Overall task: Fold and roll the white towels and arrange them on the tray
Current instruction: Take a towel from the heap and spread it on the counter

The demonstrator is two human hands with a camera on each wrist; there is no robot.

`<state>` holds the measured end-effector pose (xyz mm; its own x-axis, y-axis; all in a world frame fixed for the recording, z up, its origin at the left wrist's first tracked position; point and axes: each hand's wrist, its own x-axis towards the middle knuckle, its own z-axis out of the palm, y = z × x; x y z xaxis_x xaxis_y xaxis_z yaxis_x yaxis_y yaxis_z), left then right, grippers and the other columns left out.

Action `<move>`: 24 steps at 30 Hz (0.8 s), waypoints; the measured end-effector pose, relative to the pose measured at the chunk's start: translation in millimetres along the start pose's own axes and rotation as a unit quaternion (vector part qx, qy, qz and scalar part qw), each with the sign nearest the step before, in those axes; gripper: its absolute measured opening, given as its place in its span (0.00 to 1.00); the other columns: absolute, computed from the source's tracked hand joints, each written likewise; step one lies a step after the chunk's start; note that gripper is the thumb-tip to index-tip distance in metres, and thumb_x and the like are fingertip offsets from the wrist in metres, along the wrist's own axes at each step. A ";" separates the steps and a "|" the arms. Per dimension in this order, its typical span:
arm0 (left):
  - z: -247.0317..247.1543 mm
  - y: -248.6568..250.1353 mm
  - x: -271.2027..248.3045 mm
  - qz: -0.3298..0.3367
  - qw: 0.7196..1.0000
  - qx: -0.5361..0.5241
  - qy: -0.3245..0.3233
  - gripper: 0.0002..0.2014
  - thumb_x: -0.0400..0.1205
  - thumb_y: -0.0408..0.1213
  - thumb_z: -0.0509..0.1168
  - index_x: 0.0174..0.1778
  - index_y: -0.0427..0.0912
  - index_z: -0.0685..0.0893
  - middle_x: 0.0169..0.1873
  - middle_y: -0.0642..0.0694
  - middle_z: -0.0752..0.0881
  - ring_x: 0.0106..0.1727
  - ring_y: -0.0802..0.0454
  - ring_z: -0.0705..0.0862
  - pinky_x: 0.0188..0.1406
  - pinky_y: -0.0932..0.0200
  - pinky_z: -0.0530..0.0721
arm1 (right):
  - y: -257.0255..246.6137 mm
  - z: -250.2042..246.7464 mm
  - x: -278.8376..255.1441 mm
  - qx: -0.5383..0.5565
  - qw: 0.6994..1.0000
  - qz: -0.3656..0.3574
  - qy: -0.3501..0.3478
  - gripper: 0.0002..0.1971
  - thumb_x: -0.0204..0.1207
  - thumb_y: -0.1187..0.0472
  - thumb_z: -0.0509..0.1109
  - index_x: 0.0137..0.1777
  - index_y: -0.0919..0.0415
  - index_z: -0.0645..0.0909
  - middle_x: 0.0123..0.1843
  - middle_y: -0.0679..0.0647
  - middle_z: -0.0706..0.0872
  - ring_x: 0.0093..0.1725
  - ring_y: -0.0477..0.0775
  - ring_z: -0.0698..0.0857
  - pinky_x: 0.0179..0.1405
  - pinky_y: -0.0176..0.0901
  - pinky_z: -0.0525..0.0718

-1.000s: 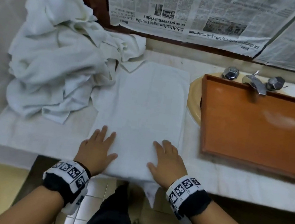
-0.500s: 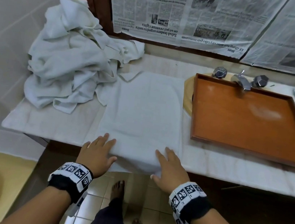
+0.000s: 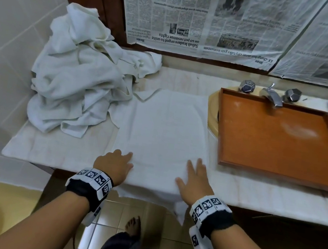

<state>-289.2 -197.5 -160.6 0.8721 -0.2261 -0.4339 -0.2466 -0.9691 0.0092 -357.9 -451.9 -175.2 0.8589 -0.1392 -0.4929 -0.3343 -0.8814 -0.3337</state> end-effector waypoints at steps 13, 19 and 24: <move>-28.2 -10.8 72.9 0.082 0.995 0.023 0.044 0.16 0.85 0.51 0.61 0.63 0.45 0.77 0.58 0.46 0.77 0.57 0.46 0.81 0.44 0.53 0.79 | -23.6 -19.4 48.5 -0.018 0.995 0.096 -0.002 0.41 0.86 0.44 0.57 0.88 0.57 0.37 0.88 0.57 0.31 0.88 0.61 0.38 0.86 0.56 0.50; -41.5 -9.5 85.4 0.108 0.993 0.043 0.007 0.18 0.85 0.50 0.62 0.66 0.43 0.75 0.61 0.44 0.76 0.60 0.44 0.79 0.47 0.51 0.78 | -44.0 -17.2 56.1 -0.064 0.998 -0.002 -0.021 0.37 0.85 0.54 0.57 0.89 0.54 0.41 0.88 0.58 0.31 0.87 0.60 0.34 0.87 0.54 0.43; -55.9 -3.0 119.0 0.141 0.990 0.000 -0.013 0.34 0.83 0.58 0.60 0.81 0.44 0.64 0.82 0.40 0.59 0.79 0.40 0.65 0.73 0.44 0.72 | -61.4 -35.3 86.4 -0.088 0.996 0.010 -0.015 0.39 0.85 0.49 0.58 0.89 0.53 0.39 0.88 0.59 0.30 0.87 0.61 0.34 0.87 0.56 0.46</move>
<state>-161.0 -227.0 -161.9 0.7574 -0.4856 -0.4364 -0.4796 -0.8674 0.1329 -249.5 -425.7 -168.9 0.8394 -0.1469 -0.5233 -0.2764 -0.9443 -0.1783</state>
